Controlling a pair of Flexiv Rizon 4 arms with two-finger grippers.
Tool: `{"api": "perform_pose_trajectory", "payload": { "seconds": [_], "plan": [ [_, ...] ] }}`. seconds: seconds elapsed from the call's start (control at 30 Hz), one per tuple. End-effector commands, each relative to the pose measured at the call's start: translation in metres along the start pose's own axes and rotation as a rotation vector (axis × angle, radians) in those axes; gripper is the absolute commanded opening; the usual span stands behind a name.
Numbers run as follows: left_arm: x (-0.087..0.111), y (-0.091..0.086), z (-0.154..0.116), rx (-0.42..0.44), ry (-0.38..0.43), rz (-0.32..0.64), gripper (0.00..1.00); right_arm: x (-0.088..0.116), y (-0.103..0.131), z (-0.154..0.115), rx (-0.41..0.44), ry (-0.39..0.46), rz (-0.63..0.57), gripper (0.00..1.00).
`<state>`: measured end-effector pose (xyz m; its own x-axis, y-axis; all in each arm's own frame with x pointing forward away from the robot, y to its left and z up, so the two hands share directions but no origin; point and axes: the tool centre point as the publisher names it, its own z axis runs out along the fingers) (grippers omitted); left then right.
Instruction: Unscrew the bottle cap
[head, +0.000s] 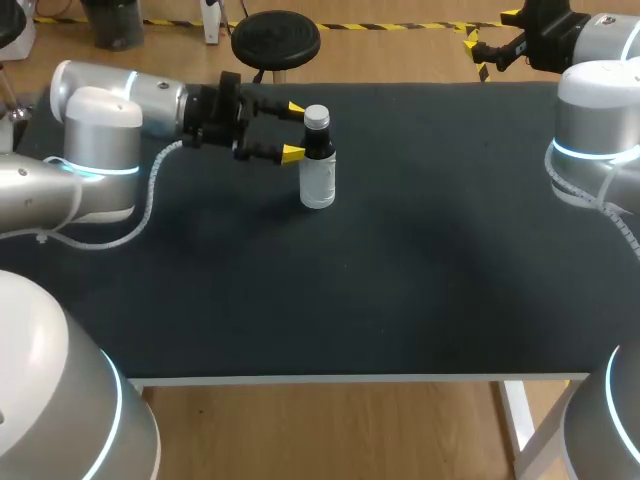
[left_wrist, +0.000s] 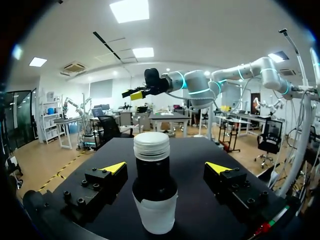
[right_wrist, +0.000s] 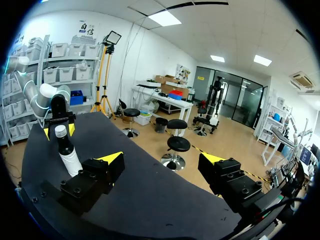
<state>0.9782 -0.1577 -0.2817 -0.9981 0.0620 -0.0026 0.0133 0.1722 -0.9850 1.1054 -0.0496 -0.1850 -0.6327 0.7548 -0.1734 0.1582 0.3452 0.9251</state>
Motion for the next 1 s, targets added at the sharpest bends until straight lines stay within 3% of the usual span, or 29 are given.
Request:
{"api": "perform_pose_trajectory", "payload": {
  "seconds": [0.03,1.0],
  "plan": [
    [-0.001,0.002,0.005,0.002,0.003,-0.002,1.0,0.0,0.0,0.0,0.0,0.001,0.0,1.0],
    [-0.008,0.002,0.027,0.035,0.062,-0.025,1.0,0.0,0.0,0.0,0.0,0.001,0.0,1.0]
  ]
}}
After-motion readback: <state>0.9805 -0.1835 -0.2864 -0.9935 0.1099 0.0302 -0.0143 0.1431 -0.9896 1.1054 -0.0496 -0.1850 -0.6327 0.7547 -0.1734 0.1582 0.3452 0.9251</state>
